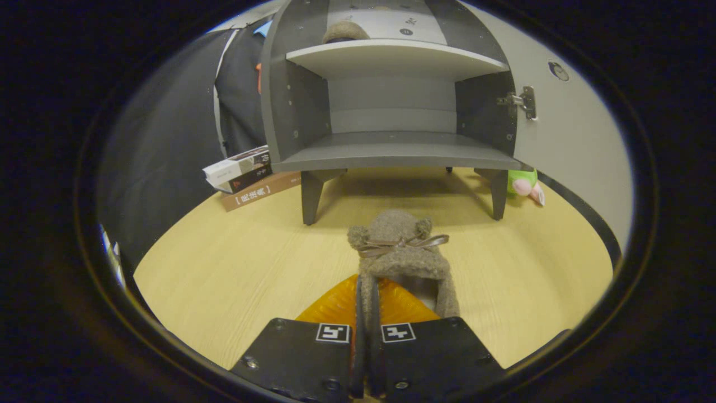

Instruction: Open the shoe cabinet door, grab the shoes and put them into the shoe cabinet, then close the shoe cabinet door.

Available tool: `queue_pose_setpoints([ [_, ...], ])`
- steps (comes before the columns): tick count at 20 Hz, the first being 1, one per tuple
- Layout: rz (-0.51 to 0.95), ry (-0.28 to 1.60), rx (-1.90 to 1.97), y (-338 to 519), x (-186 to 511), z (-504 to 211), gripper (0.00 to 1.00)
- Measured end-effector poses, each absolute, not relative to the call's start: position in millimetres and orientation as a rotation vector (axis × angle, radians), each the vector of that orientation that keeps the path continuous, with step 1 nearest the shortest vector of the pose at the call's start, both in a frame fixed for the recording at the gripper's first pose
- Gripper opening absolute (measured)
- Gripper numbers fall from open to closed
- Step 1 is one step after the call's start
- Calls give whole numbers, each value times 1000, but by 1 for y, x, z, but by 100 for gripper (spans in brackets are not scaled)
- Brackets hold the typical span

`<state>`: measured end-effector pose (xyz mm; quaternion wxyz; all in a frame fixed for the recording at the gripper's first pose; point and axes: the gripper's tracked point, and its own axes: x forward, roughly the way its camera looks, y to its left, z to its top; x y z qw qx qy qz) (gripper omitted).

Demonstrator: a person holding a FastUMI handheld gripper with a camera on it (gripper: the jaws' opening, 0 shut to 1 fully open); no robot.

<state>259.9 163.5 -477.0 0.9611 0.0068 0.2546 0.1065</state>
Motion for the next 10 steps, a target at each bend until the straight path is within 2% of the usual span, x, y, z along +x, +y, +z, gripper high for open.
queue_pose_setpoints([
  [4,248,457,57,158,237,-444,7],
  [10,245,270,-35,151,205,-363,7],
])
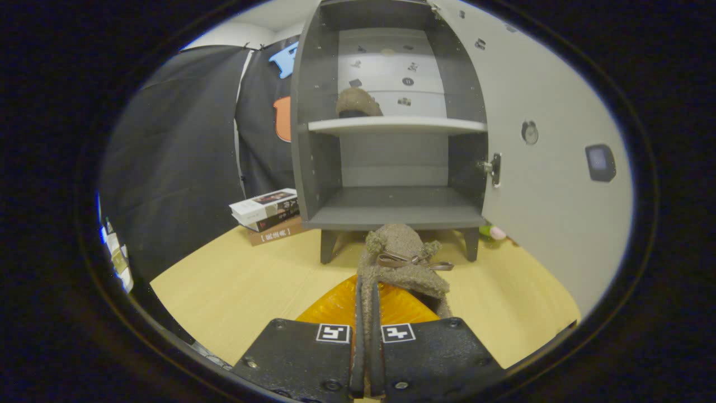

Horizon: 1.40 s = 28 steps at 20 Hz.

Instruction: Open the shoe cabinet door, grab the shoes and put them into the shoe cabinet, then close the shoe cabinet door.

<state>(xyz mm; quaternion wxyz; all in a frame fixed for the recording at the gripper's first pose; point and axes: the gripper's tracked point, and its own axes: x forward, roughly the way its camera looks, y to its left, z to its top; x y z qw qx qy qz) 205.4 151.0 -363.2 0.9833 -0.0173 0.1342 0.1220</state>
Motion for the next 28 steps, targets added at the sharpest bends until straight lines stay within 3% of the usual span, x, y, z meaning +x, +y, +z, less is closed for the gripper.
queue_pose_setpoints([
  [7,270,53,-75,160,173,-255,7],
  [14,323,-12,-54,158,181,-158,7],
  [28,211,-7,-266,125,355,-20,7],
])
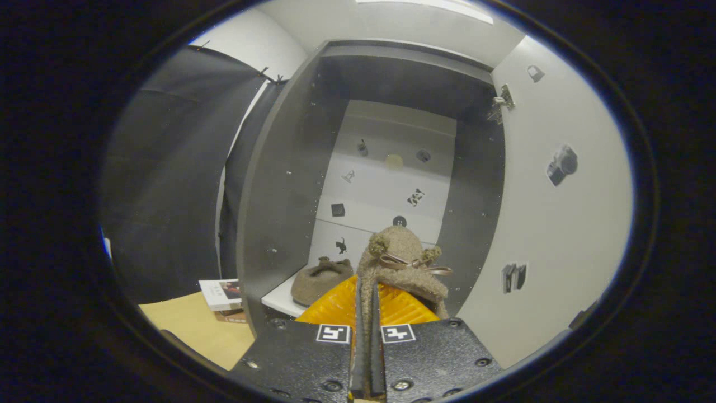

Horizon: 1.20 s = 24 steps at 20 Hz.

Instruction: Open the shoe cabinet door, grab the shoes and put them into the shoe cabinet, then close the shoe cabinet door.

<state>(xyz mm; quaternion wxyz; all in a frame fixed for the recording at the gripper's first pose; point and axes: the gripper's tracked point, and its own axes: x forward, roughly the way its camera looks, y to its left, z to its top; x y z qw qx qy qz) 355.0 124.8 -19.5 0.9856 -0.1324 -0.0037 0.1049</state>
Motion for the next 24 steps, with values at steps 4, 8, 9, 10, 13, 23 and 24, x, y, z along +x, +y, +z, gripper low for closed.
queue_pose_setpoints([
  [4,204,23,-324,135,401,-5,7],
  [8,201,48,-322,134,442,-5,7],
  [9,188,53,-331,130,449,-10,7],
  [10,176,65,-338,127,462,-16,8],
  [13,168,112,-322,117,489,-40,8],
  [23,158,210,-307,120,559,-114,10],
  [24,151,209,-309,121,562,-115,10],
])
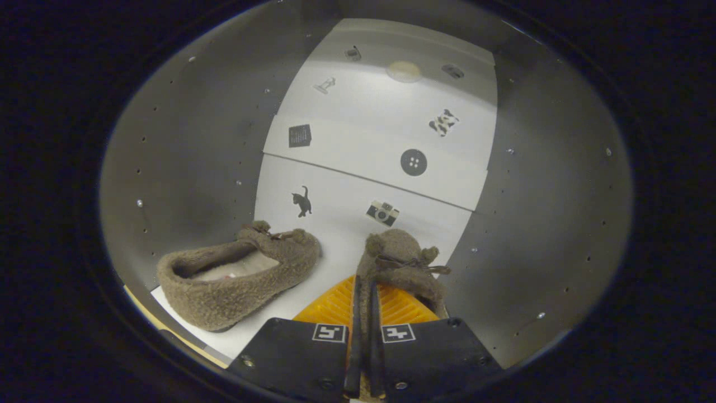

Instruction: Open the shoe cabinet door, grab the shoes and put them into the shoe cabinet, then close the shoe cabinet door.

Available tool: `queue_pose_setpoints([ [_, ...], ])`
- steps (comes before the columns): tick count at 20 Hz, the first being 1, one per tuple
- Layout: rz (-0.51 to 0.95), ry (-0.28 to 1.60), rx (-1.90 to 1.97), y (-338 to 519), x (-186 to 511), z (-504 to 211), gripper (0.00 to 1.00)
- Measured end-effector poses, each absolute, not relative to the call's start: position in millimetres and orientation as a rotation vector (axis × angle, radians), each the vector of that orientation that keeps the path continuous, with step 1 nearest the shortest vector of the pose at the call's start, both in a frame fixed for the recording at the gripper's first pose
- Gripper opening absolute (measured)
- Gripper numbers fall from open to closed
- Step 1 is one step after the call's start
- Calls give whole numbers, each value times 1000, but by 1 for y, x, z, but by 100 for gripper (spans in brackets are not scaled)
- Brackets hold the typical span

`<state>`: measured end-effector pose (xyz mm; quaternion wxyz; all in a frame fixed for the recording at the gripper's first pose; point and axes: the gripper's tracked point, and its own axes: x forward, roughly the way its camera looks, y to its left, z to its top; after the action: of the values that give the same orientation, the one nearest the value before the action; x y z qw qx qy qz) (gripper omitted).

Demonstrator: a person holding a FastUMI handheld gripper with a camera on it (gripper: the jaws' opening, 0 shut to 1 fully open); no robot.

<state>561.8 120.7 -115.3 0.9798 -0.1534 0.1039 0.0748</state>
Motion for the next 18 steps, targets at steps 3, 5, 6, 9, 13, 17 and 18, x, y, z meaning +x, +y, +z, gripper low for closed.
queue_pose_setpoints([
  [3,167,231,-309,129,564,-121,15],
  [5,150,229,-326,127,562,-117,21],
  [6,139,233,-336,126,560,-118,37],
  [9,121,253,-316,128,541,-113,84],
  [13,125,152,-298,137,496,-72,84],
  [17,170,67,-270,154,425,-25,100],
  [18,192,52,-268,161,403,-14,100],
])
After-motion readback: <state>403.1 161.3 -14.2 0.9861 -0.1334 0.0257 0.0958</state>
